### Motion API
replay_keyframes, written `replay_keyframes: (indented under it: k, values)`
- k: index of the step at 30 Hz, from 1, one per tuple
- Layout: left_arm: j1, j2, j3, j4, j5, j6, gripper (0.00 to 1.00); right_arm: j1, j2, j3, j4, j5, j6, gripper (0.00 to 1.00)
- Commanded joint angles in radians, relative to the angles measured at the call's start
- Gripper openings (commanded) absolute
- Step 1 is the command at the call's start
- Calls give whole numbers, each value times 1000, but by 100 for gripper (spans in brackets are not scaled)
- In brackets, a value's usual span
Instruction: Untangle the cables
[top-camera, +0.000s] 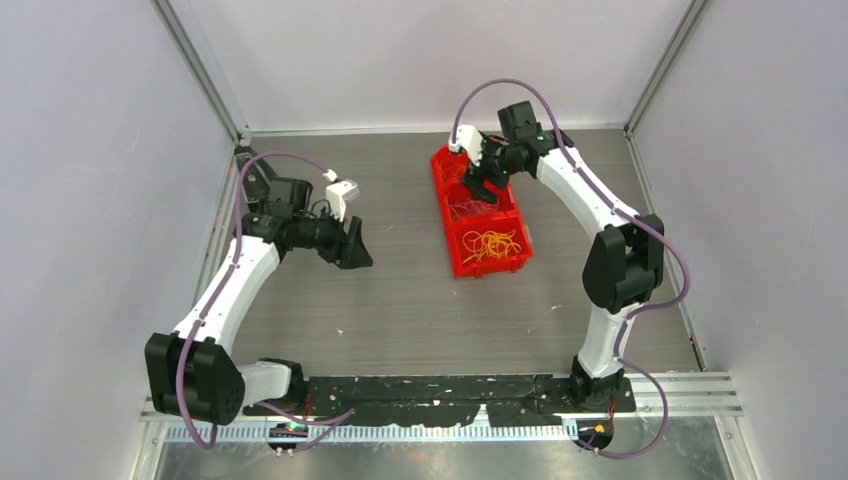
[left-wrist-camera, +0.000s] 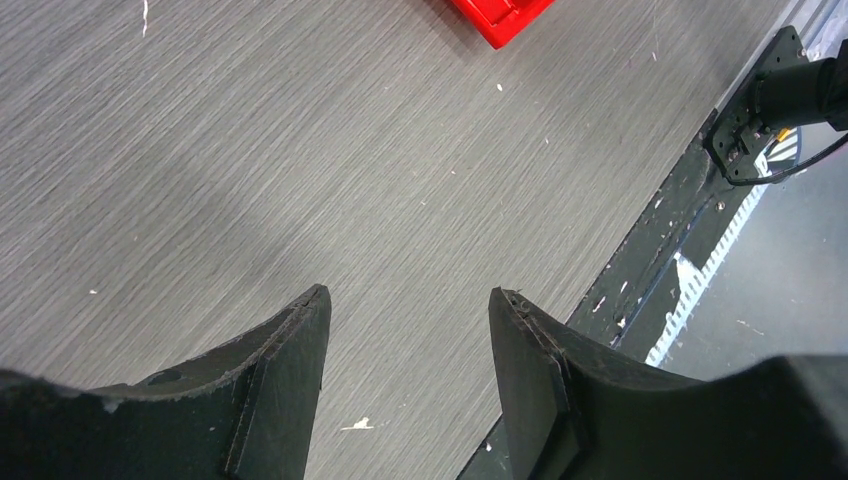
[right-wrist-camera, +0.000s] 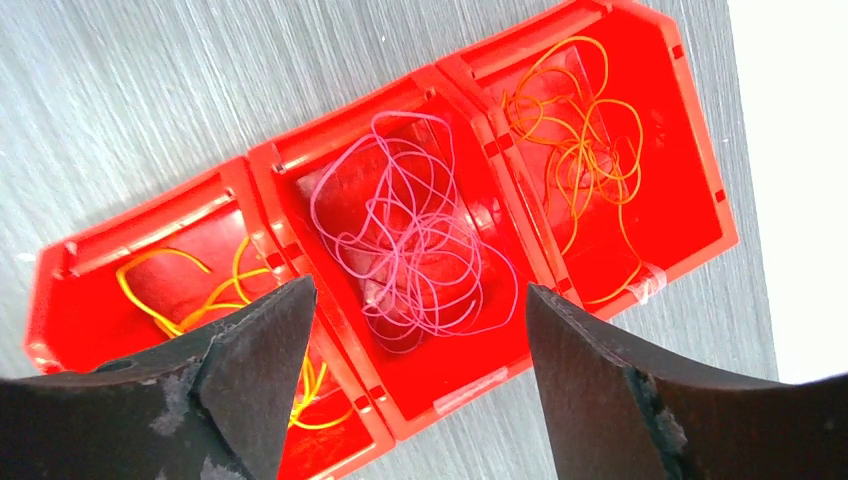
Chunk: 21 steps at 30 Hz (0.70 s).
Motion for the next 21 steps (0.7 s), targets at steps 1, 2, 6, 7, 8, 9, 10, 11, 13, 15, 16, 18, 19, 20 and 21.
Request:
replay_keyframes:
  k: [1,2,6,7,8,9,10,11,13,15,16,18,19,20,21]
  values:
    - [4,-7,28,-4,5,7,60,3,-30,90,-66,-82,130,79]
    - [4,-10,24,-2,5,4,60,4,-7,102,-63,-90,181,76]
    - [7,-15,12,0,1,-2,60,33,88,199,-30,-55,364,61]
    - [8,-17,11,0,-2,-2,60,41,103,212,-24,-18,385,61]
    - [10,-20,9,0,-4,-4,60,56,132,233,-24,-6,416,61]
    - [13,-24,7,0,-6,-5,60,67,153,238,-23,11,443,61]
    - [18,-27,4,2,-9,-7,60,69,161,241,-21,19,454,61]
    - [22,-31,-1,6,-12,-10,60,71,174,239,-11,22,475,61]
    - [33,-37,-10,17,-17,-20,60,73,190,229,-5,35,487,61]
    - [46,-36,-16,24,-17,-27,60,72,201,207,-3,50,480,61]
    - [52,-33,-15,24,-17,-28,60,73,204,183,-1,62,474,61]
    - [64,-30,-16,25,-16,-29,60,73,215,149,8,94,452,57]
    - [73,-29,-16,26,-16,-33,60,72,227,140,11,108,435,55]
    - [79,-26,-16,27,-14,-36,60,70,233,128,14,144,427,51]
    - [84,-26,-15,27,-12,-38,60,64,246,122,24,163,418,49]
